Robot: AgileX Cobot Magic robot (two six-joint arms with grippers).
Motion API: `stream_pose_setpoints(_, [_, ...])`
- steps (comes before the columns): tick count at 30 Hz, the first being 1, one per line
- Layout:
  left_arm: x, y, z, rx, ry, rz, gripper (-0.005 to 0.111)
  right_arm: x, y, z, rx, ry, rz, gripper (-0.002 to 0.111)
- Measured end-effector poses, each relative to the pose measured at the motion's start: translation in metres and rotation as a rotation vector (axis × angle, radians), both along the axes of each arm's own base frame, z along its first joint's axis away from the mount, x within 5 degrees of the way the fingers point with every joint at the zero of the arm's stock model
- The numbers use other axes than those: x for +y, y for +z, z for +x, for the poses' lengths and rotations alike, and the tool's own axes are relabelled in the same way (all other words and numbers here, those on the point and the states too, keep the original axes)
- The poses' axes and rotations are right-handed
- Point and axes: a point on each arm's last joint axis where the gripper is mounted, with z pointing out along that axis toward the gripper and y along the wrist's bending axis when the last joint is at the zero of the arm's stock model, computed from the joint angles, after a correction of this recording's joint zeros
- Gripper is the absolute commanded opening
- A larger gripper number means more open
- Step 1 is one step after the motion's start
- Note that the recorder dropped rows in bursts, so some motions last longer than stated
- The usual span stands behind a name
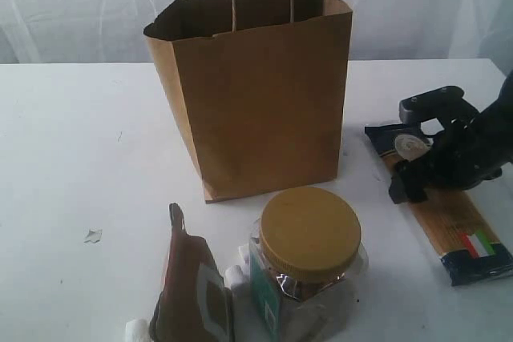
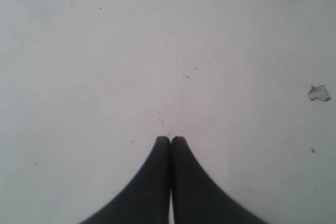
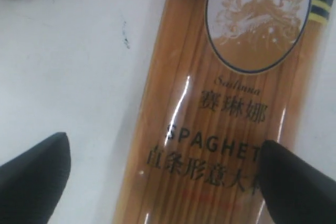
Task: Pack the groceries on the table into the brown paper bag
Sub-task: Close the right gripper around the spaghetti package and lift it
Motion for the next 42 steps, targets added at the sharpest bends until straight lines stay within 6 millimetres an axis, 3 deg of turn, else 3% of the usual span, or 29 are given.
stream_pose_setpoints(15, [0.000, 0.000, 0.000, 0.000, 0.000, 0.000, 0.000, -0.008, -0.014, 0.007, -0.018, -0.088, -0.055, 0.089])
stream_pose_setpoints(21, [0.000, 0.000, 0.000, 0.000, 0.000, 0.000, 0.000, -0.007, -0.017, 0.004, 0.032, -0.166, -0.021, 0.081])
stream_pose_setpoints(26, [0.000, 0.000, 0.000, 0.000, 0.000, 0.000, 0.000, -0.007, -0.020, 0.004, 0.059, -0.196, -0.009, 0.056])
stream_pose_setpoints(32, [0.000, 0.000, 0.000, 0.000, 0.000, 0.000, 0.000, -0.007, -0.020, 0.003, 0.068, -0.199, -0.008, 0.038])
stream_pose_setpoints(38, [0.000, 0.000, 0.000, 0.000, 0.000, 0.000, 0.000, -0.007, -0.019, 0.003, 0.072, -0.201, -0.006, 0.003])
stream_pose_setpoints(42, [0.000, 0.000, 0.000, 0.000, 0.000, 0.000, 0.000, -0.007, -0.019, 0.003, 0.074, -0.201, -0.006, 0.000])
